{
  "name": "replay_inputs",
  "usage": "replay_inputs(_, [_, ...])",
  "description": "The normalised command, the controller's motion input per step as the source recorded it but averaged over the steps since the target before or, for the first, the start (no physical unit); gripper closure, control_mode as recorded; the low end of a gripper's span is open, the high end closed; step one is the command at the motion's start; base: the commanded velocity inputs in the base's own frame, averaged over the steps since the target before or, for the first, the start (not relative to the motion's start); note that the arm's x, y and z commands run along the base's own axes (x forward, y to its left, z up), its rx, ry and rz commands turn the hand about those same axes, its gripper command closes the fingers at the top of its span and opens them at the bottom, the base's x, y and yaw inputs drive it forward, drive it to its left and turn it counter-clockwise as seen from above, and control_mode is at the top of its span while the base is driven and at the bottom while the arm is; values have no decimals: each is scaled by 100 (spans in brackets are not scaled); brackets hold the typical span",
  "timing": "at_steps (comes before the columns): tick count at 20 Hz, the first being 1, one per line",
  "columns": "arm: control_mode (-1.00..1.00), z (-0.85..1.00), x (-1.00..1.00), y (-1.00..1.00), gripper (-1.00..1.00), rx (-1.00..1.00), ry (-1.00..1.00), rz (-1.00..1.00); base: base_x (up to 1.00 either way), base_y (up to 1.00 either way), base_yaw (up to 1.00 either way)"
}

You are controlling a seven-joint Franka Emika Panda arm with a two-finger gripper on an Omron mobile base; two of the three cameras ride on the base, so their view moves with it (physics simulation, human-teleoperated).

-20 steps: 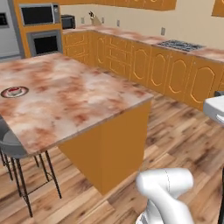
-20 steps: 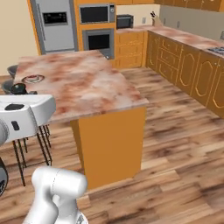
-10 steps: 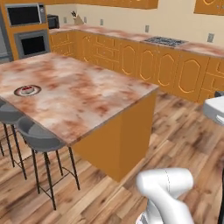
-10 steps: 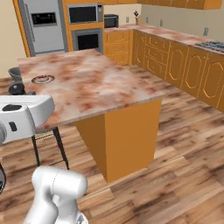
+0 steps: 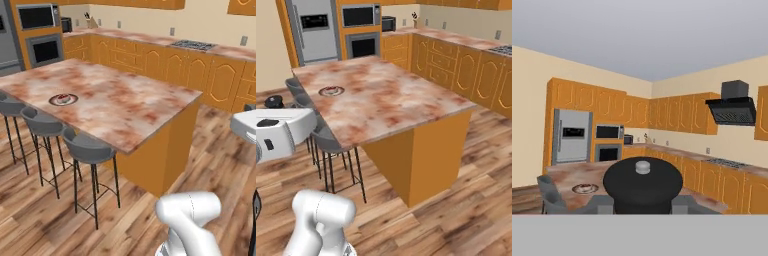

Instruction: Retrieve the shaker from the cabinet and place it next the steak on a plate on the dining table.

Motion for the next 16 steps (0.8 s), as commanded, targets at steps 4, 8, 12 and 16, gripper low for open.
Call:
replay_inputs(4, [100,0,0,0,100,0,0,0,0,100,-18])
replay_inputs(8, [100,0,0,0,100,0,0,0,0,100,-20])
replay_inputs(12, [100,0,0,0,100,0,0,0,27,100,-26])
replay_inputs(16, [100,0,0,0,100,0,0,0,57,100,-36])
